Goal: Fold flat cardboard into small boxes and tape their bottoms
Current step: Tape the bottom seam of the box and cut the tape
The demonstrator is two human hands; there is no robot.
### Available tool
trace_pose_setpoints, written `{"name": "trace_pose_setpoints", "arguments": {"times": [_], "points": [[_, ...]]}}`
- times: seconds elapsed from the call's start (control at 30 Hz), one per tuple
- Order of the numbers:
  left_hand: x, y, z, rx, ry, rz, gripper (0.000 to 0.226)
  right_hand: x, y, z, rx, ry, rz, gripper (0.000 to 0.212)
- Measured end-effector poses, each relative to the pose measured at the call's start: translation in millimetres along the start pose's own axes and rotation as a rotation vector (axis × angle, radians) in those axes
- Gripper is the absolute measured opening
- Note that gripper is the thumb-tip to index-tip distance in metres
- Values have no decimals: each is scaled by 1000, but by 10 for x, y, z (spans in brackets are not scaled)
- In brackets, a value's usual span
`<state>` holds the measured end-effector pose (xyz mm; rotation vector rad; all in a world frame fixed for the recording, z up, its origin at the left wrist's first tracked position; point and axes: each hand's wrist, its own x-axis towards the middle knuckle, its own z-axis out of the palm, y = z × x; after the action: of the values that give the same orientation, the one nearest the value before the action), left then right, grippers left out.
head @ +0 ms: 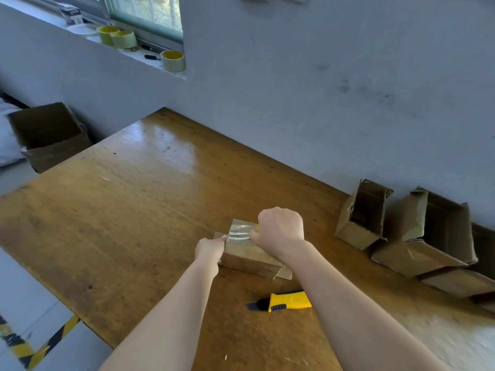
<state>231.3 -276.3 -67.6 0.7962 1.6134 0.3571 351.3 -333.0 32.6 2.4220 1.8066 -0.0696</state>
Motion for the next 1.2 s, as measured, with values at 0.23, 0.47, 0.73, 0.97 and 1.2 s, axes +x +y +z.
{"name": "trace_pose_setpoints", "arguments": {"times": [0.23,0.47,0.73,0.97,1.2], "points": [[-131,-46,34,136,229,470,16,-25,11,-40,22,-25,23,37],[-218,23,44,470,113,578,42,-27,-46,-51,-10,-11,21,40],[-171,55,159,525,82,439,47,-12,83,-42,176,-65,0,41],[-149,-38,235,484,171,495,47,-90,581,13,690,-128,-50,52],[-98,-64,240,472,191,499,47,-220,628,42,513,-24,-59,55]]}}
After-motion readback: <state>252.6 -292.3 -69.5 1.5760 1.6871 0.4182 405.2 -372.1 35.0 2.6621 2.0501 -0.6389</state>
